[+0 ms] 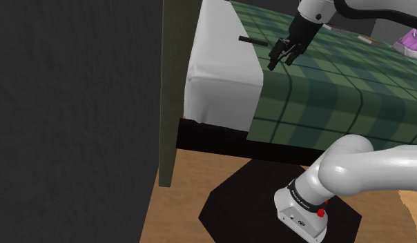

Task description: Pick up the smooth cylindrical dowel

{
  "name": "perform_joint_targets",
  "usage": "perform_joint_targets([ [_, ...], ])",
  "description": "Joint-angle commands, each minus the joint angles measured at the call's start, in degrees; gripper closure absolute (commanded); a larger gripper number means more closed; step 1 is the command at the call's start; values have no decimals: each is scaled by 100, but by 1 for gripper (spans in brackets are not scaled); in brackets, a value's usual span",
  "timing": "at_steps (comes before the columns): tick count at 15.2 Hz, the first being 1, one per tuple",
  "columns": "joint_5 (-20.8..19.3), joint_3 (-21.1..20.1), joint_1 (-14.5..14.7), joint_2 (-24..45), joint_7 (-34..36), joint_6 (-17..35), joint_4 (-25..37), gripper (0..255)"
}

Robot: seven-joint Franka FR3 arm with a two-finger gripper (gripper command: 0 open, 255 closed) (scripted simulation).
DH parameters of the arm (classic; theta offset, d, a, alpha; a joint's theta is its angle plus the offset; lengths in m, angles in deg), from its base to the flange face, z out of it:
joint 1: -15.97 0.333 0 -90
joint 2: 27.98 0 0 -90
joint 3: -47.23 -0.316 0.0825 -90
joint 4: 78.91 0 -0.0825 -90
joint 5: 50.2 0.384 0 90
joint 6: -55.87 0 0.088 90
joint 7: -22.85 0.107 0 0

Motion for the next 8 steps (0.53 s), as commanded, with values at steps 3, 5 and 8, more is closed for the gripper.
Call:
perform_joint_targets([
  [3,-168,334,83,248,-686,61,199,0],
  [5,-305,656,181,543,-1365,119,450,0],
  [8,-435,1108,346,1063,-2380,190,922,0],
])
